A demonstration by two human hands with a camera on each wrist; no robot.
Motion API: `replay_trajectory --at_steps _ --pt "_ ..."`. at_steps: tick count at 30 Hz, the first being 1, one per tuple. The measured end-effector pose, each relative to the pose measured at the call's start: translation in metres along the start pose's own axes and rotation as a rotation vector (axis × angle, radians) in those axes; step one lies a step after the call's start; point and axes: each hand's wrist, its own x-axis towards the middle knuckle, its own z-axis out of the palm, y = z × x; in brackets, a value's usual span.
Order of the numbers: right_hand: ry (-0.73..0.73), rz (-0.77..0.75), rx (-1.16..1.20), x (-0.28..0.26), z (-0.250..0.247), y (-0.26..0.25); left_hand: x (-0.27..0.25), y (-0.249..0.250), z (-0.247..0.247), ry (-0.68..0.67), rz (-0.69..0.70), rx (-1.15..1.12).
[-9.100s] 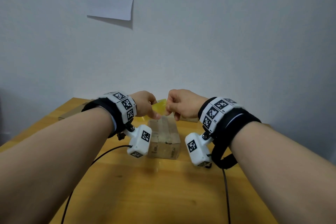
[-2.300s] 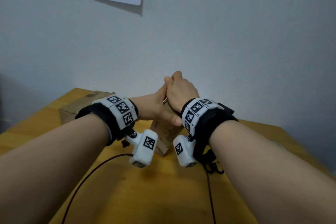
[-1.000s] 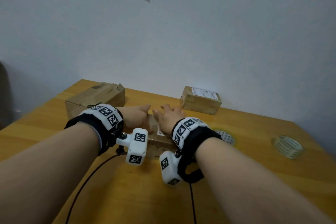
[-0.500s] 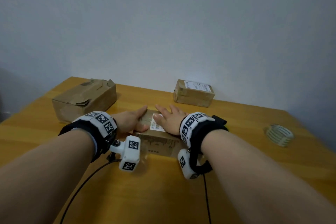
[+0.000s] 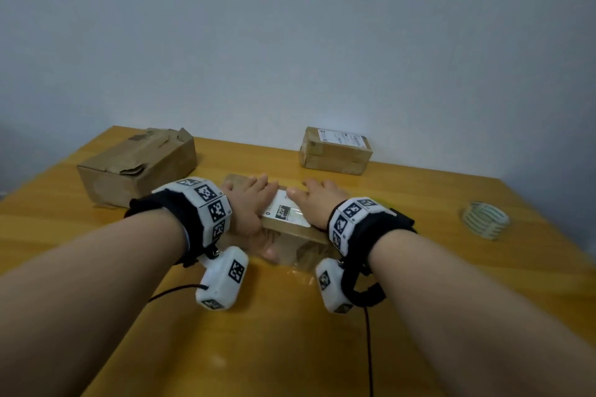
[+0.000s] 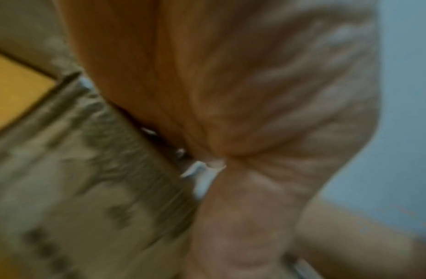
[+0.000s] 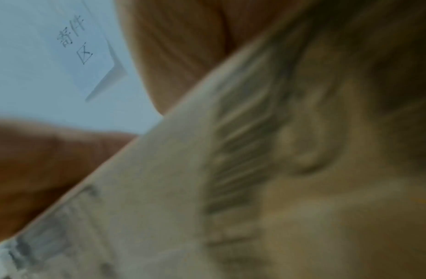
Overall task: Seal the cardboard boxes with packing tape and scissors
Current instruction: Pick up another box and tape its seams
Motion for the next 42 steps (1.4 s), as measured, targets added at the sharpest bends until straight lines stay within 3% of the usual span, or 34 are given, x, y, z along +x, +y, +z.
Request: replay_trajectory --at_steps 6,10,13,17,21,24,27,28,30,32,35,39,42 --pt "0.012 0.002 0.141 -0.014 -0.002 0.019 0.012 -0.006 0.015 0.097 -0.052 0.058" --pt "-0.092 0.001 0.177 -0.02 -0.01 0.011 0.01 0.001 0.015 0.17 -0.122 0.036" --pt "0.027 -0.059 0.374 -0.024 -0.039 0.007 0.003 -0.003 0.005 0.2 -0.125 -0.037" --pt "0.113 -0.005 0.82 -0.032 -0.062 -0.005 -0.013 -0.017 -0.022 0.201 -0.081 -0.366" --pt "0.25 0.073 0.691 -0.038 -0.066 -0.023 -0.023 -0.018 -0.034 0.305 0.035 -0.687" --pt "0.356 0.026 0.64 -0.041 -0.063 -0.027 -0.027 -0.017 -0.031 0.228 0.105 -0.705" --pt "0.419 0.115 0.733 -0.036 -0.057 -0.022 -0.025 -0.016 -0.027 0.205 0.163 -0.816" --pt "0.41 0.153 0.794 -0.03 -0.055 -0.024 -0.023 -0.016 -0.026 0.226 0.156 -0.834" --pt "0.254 0.278 0.978 -0.014 -0.048 -0.029 -0.018 -0.017 -0.023 0.285 0.099 -0.818" --pt "0.082 0.277 1.065 0.023 -0.034 -0.026 -0.012 -0.017 -0.021 0.332 0.076 -0.686" --pt "-0.022 0.208 0.949 0.047 -0.031 -0.018 -0.003 -0.021 -0.02 0.315 0.07 -0.555" --pt "-0.039 0.186 0.704 0.016 -0.048 -0.017 0.001 -0.054 -0.009 0.247 -0.216 -0.415" --pt "-0.057 0.26 0.407 0.018 -0.039 -0.008 0.009 -0.072 0.005 0.214 -0.244 -0.407"
